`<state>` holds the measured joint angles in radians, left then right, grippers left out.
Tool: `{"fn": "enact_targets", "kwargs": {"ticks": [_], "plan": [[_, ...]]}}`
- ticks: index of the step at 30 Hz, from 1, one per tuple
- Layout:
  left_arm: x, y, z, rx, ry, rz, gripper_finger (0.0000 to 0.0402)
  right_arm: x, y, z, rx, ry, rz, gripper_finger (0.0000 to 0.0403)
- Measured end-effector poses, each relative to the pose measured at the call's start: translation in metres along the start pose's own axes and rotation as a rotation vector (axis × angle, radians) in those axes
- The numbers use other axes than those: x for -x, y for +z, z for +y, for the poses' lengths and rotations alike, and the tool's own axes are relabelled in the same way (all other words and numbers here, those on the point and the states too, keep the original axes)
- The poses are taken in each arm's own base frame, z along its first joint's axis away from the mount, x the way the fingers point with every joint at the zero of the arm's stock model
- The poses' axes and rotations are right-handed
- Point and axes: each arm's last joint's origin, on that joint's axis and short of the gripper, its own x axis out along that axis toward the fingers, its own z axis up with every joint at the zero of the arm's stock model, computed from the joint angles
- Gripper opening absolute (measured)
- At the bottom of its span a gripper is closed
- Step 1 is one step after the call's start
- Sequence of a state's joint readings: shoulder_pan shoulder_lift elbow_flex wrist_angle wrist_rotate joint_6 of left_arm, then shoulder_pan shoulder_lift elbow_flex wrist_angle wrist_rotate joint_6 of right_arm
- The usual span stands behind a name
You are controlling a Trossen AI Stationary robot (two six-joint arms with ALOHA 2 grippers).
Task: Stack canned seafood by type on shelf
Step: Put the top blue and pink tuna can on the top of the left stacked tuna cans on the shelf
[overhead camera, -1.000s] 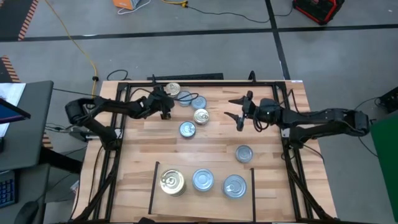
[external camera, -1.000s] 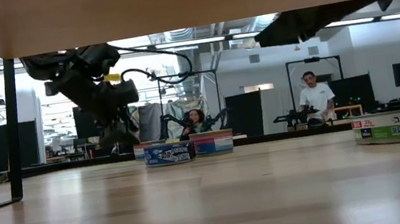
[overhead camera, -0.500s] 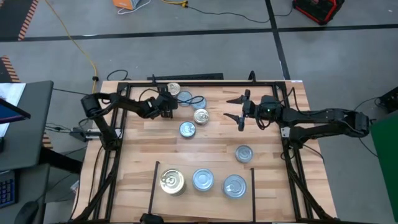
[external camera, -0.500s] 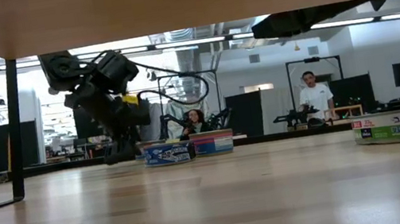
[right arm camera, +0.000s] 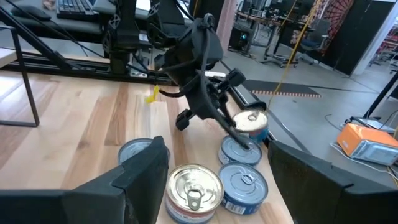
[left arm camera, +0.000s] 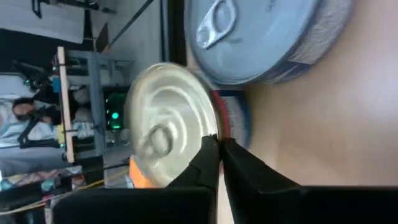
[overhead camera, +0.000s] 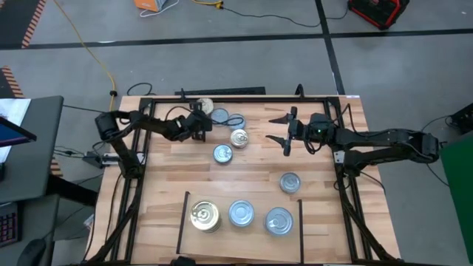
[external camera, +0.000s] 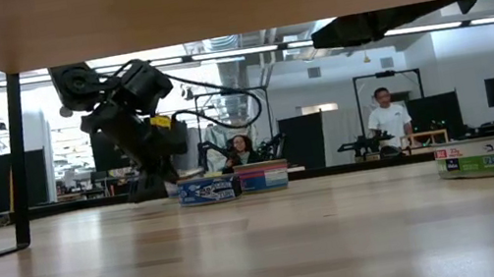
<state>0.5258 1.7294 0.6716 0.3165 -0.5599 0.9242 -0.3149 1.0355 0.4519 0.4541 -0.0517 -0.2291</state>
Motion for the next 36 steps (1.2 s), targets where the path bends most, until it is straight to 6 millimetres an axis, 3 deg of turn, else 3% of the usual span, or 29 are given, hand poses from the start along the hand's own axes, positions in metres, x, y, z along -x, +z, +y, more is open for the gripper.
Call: {"fn": "enact_targets", "kwargs": {"ticks": [9,15,19,22,26,32,36], "plan": [[0.017,0.003,-0.007,0.025,-0.052,0.017,0.0002,0.0,0.0,0.0,-0.018,0.002,-0.004,0.0302],[0.053,0.004,0.007,0.207,-0.132,-0.056,0.0001,0.0,0.0,0.0,-0.02,0.004,0.003,0.0302],[0.081,-0.002,0.027,0.378,-0.15,-0.128,0.0012,0.0,0.0,0.0,-0.02,0.004,0.003,0.0302],[0.101,-0.009,0.039,0.423,-0.157,-0.181,0.0047,0.0,0.0,0.0,-0.02,0.004,0.004,0.0302],[0.115,-0.014,0.053,0.491,-0.128,-0.249,0.0125,0.0,0.0,0.0,-0.027,0.005,0.004,0.0302],[0.114,-0.015,0.078,0.474,-0.081,-0.273,0.0259,0.0,0.0,0.001,-0.045,0.01,0.002,0.0302],[0.105,-0.003,0.096,0.4,-0.131,-0.23,0.031,0.0,0.0,0.002,-0.049,0.013,0.001,0.0302]]}}
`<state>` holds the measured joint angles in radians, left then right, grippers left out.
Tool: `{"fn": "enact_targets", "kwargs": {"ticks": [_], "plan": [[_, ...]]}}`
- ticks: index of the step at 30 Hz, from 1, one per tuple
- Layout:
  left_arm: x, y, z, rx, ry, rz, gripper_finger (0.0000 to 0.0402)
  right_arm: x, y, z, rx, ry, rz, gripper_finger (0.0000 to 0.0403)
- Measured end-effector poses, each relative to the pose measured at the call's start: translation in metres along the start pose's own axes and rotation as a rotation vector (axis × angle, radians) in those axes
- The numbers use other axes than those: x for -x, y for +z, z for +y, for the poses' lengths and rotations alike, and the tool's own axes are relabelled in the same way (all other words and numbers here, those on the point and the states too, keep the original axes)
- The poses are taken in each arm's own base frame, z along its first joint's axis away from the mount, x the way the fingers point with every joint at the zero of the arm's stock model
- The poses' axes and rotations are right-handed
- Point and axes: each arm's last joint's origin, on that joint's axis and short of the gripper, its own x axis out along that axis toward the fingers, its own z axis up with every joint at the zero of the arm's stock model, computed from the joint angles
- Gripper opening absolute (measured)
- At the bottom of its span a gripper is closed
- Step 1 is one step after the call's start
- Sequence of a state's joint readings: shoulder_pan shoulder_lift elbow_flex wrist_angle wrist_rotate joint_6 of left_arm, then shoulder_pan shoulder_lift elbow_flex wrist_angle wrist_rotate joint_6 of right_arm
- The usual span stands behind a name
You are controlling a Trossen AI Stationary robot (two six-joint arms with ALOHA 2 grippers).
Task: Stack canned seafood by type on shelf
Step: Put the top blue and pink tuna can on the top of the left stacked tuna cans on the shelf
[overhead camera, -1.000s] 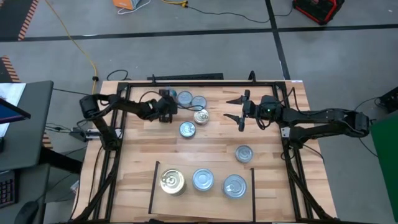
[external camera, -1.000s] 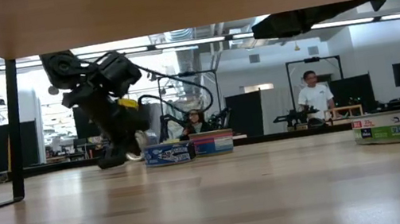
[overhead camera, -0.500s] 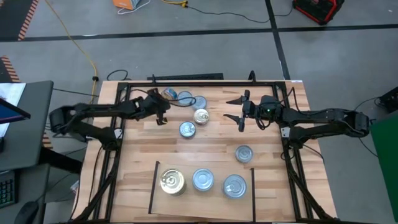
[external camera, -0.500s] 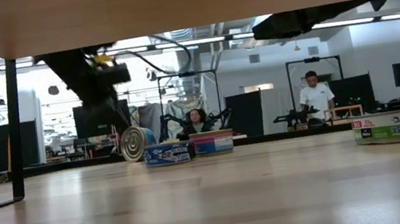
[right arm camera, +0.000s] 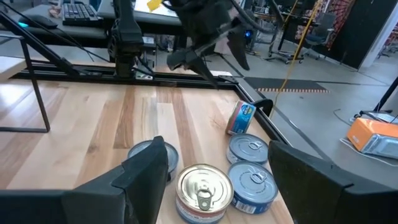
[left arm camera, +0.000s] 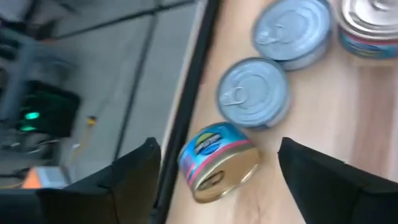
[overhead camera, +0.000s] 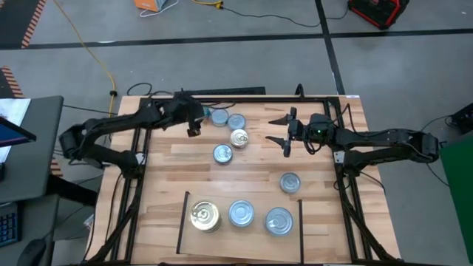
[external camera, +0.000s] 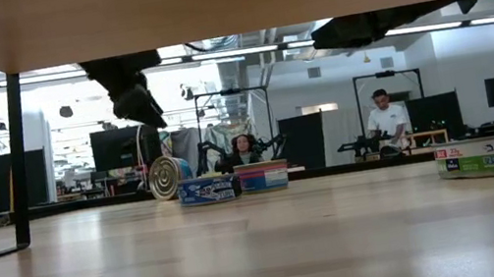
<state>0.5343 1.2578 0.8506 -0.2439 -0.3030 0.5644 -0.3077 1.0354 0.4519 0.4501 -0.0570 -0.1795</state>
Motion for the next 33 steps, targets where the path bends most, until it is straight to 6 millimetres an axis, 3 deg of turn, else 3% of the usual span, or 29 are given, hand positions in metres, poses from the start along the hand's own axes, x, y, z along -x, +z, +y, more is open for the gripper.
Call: {"fn": "enact_targets", "kwargs": {"ticks": [9,15,24,33], "plan": [[-0.045,0.026,0.012,-0.16,-0.21,0.174,0.0318,0.0,-0.001,0.002,-0.024,0.012,0.008,0.0302],[-0.065,0.026,0.01,-0.274,-0.233,0.27,0.0317,0.0,-0.002,0.005,-0.023,0.027,0.03,0.0302],[-0.057,0.027,0.018,-0.293,-0.179,0.293,0.0316,0.0,-0.004,0.005,-0.021,0.029,0.047,0.0302],[-0.036,0.012,0.053,-0.083,-0.285,0.178,0.0315,0.0,-0.004,0.005,-0.022,0.029,0.049,0.0302]]}}
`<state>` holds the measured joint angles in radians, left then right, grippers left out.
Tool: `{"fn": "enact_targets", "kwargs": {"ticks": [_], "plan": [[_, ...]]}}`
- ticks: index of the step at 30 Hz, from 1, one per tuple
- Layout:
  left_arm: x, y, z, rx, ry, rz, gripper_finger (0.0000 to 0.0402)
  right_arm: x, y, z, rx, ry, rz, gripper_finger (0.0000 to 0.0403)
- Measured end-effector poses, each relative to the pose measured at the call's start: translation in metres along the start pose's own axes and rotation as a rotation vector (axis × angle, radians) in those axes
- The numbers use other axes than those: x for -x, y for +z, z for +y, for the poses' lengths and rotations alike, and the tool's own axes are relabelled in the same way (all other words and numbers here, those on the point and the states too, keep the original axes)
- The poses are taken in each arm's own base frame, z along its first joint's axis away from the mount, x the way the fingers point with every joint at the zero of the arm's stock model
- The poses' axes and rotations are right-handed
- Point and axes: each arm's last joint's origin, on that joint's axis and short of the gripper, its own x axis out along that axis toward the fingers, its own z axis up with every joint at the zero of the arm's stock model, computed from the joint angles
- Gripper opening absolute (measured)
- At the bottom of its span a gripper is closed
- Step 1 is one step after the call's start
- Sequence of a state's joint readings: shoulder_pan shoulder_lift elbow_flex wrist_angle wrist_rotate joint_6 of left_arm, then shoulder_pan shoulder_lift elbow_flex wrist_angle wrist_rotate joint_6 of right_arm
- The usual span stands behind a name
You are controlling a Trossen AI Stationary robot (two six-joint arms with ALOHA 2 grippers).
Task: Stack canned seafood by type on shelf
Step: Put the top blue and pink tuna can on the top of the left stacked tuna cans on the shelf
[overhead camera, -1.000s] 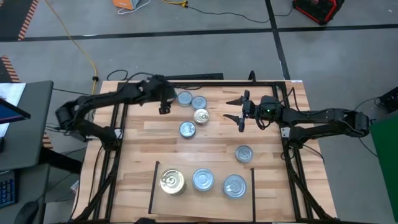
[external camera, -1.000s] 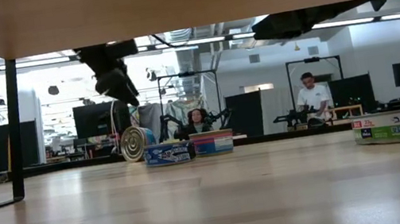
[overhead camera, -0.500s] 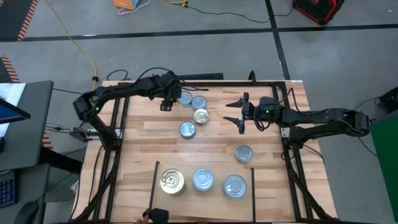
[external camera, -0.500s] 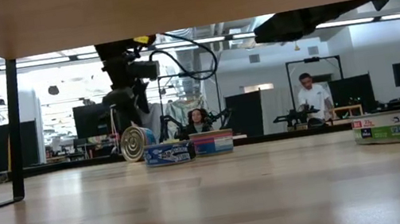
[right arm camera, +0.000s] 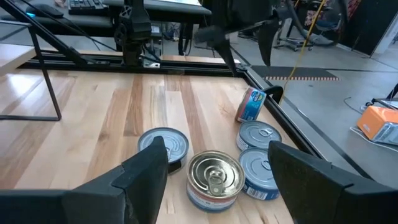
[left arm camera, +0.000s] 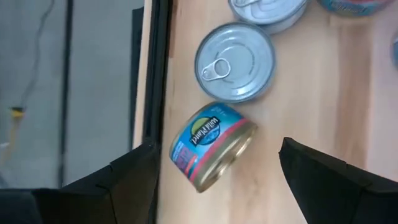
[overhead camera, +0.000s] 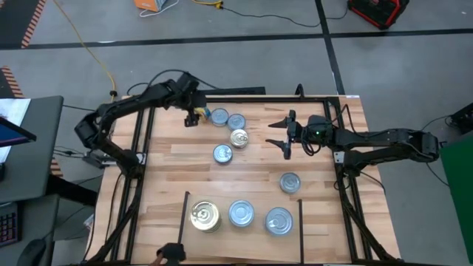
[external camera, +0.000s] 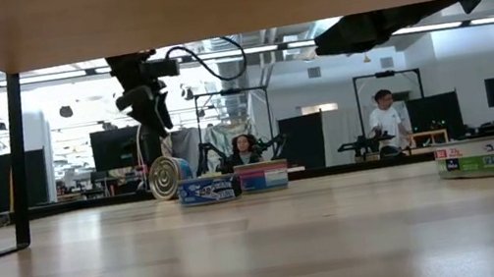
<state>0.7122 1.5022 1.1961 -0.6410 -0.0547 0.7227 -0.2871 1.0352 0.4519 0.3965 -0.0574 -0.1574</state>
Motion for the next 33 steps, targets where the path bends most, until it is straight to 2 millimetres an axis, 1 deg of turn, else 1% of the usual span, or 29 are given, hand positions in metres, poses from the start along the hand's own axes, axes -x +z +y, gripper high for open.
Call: {"fn": "enact_targets", "kwargs": {"ticks": [3,5,10,12,14,17,23,26,28,33], "plan": [[0.004,-0.013,0.011,0.053,-0.042,-0.027,0.0315,0.0,0.0,0.0,0.0,0.0,0.002,0.0302],[0.002,-0.024,0.019,0.097,-0.065,-0.035,0.0315,0.0,0.0,0.0,0.0,0.002,0.005,0.0302],[-0.007,-0.062,0.033,0.216,-0.12,-0.04,0.0315,0.0,-0.001,0.004,0.002,0.019,0.014,0.0302],[-0.012,-0.078,0.035,0.236,-0.12,-0.02,0.0315,0.0,-0.001,0.005,0.003,0.023,0.013,0.0302],[-0.017,-0.089,0.037,0.221,-0.098,-0.02,0.0315,0.0,-0.001,0.006,0.004,0.027,0.011,0.0302],[-0.023,-0.093,0.037,0.207,-0.055,-0.047,0.0315,0.0,0.0,0.005,0.004,0.024,0.001,0.0302],[-0.028,-0.092,0.034,0.199,-0.049,-0.09,0.0315,0.0,0.001,0.005,0.004,0.023,-0.004,0.0302],[-0.032,-0.097,0.032,0.186,-0.044,-0.097,0.0315,0.0,0.001,0.005,0.005,0.023,-0.005,0.0302],[-0.035,-0.099,0.03,0.145,-0.024,-0.114,0.0315,0.0,0.001,0.005,0.005,0.023,-0.005,0.0302],[-0.048,-0.105,0.026,-0.01,0.101,-0.174,0.0315,0.0,0.001,0.005,0.005,0.024,-0.004,0.0302]]}}
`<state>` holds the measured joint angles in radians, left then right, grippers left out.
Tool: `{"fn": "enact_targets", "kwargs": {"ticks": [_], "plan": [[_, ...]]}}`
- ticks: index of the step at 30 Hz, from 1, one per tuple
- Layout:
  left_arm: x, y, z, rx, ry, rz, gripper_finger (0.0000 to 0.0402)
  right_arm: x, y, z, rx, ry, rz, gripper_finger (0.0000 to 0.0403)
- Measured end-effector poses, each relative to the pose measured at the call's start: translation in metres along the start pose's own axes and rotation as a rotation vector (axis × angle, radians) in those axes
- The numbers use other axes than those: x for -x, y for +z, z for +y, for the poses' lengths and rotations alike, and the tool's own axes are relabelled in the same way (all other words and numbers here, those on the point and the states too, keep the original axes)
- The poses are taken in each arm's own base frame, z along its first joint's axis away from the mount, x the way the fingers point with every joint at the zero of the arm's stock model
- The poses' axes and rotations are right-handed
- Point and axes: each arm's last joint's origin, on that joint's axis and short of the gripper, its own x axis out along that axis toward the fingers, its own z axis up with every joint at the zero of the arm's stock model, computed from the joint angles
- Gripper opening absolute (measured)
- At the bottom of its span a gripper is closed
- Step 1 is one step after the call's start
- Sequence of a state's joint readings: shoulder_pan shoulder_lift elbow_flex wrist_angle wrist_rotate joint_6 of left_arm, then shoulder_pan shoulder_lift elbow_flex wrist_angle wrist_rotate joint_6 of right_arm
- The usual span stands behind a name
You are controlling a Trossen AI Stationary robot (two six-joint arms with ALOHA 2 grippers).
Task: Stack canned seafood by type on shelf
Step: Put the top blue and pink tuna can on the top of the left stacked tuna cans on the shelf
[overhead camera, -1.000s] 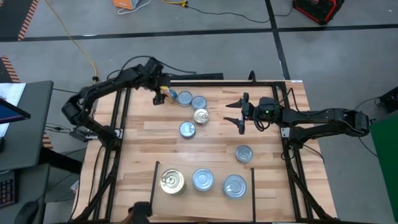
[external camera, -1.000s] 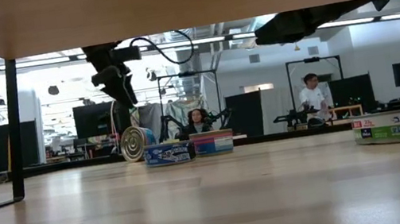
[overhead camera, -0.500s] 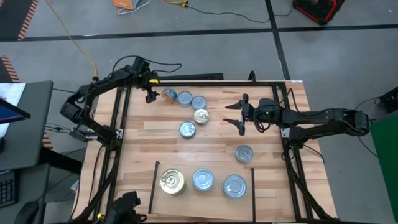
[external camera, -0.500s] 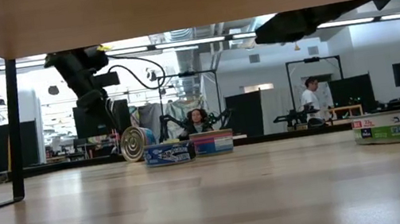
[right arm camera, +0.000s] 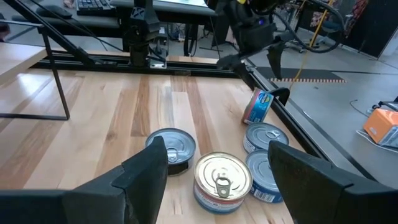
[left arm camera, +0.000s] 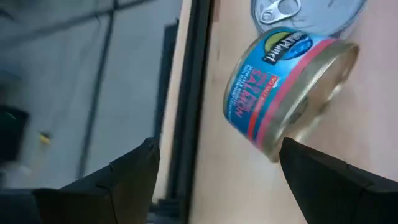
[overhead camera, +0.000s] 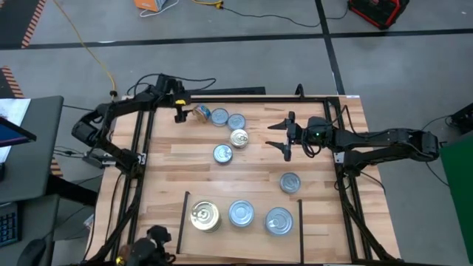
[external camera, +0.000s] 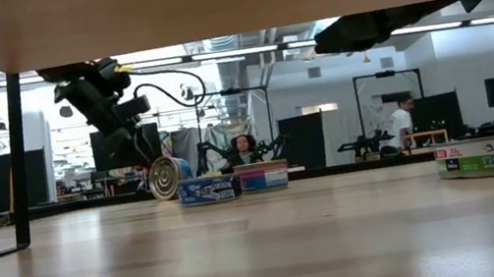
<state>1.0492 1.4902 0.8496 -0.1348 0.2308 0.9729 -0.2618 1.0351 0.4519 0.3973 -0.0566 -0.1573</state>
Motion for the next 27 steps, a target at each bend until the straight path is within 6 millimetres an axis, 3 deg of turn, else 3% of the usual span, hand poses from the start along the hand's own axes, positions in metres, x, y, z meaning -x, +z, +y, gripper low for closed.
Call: {"fn": "enact_targets", "kwargs": {"ticks": [4,10,15,27], "plan": [[-0.005,-0.008,-0.01,-0.092,0.015,-0.007,0.0315,0.0,0.0,0.0,0.0,0.0,0.0,0.0302],[-0.007,-0.011,-0.018,-0.079,-0.052,-0.064,0.031,0.0,0.001,0.0,0.006,-0.001,-0.005,0.0302],[-0.006,-0.007,-0.016,-0.026,-0.073,-0.14,0.028,0.0,0.002,0.0,0.01,-0.003,-0.02,0.0302],[-0.009,-0.001,-0.035,-0.062,-0.186,-0.078,0.0216,0.0,0.003,-0.001,0.021,-0.006,-0.032,0.0302]]}}
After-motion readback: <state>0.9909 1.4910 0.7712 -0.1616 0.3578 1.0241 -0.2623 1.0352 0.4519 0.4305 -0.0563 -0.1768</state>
